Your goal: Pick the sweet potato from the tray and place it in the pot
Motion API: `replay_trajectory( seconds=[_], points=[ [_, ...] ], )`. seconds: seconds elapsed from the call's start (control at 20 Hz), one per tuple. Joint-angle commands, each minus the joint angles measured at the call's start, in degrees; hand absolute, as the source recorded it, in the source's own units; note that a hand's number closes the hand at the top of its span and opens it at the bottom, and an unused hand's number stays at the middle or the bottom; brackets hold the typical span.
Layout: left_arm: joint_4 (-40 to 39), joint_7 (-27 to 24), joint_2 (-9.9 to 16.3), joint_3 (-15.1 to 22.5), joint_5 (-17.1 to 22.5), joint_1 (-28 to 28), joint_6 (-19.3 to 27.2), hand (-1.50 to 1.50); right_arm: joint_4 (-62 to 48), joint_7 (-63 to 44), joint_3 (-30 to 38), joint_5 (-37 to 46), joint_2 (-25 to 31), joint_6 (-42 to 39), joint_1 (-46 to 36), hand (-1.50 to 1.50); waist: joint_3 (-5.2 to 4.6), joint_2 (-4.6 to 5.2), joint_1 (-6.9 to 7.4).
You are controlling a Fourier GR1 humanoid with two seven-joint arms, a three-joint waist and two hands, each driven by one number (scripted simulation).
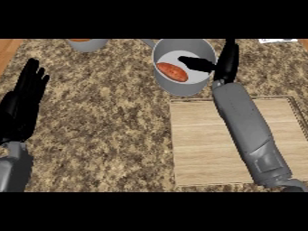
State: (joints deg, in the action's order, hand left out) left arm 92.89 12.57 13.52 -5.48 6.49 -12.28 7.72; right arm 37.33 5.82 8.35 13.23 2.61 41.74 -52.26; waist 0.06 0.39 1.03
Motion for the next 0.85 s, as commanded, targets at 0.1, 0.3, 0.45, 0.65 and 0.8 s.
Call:
replay_trajectory(
  seconds=[0.1, 0.3, 0.45, 0.65, 0.8],
  points=[
    [-1.59, -1.35, 1.45, -3.02, 1.68, 1.57, -2.36, 0.0, 6.57, 3.83, 2.14, -4.86, 5.41, -9.39, 7.35, -1.5, -0.05, -0.39, -0.96],
    [3.63, 1.66, -2.71, 1.33, -2.32, 2.97, 2.16, 0.0, 17.15, -1.26, -1.52, -4.09, 6.29, -12.53, 15.66, -1.5, -0.06, -0.72, -1.56],
    [-0.17, 0.01, 0.18, -3.13, 0.88, 1.76, -1.75, 0.0, 18.56, -2.96, -0.9, -4.82, 8.58, -15.05, 15.84, -1.5, -0.07, -0.47, -1.12],
    [-2.5, -1.82, -0.1, -3.11, -0.72, -0.1, -1.95, 0.0, 28.57, -6.59, -4.14, -3.06, 7.77, -15.13, 22.14, -1.5, -0.08, -0.49, -1.27],
    [2.04, 1.56, -1.12, -1.61, -1.91, 1.51, -1.2, 0.0, 27.99, -4.0, -1.67, -5.05, 9.16, -17.3, 22.84, -1.5, -0.06, -0.43, -0.96]
  ],
)
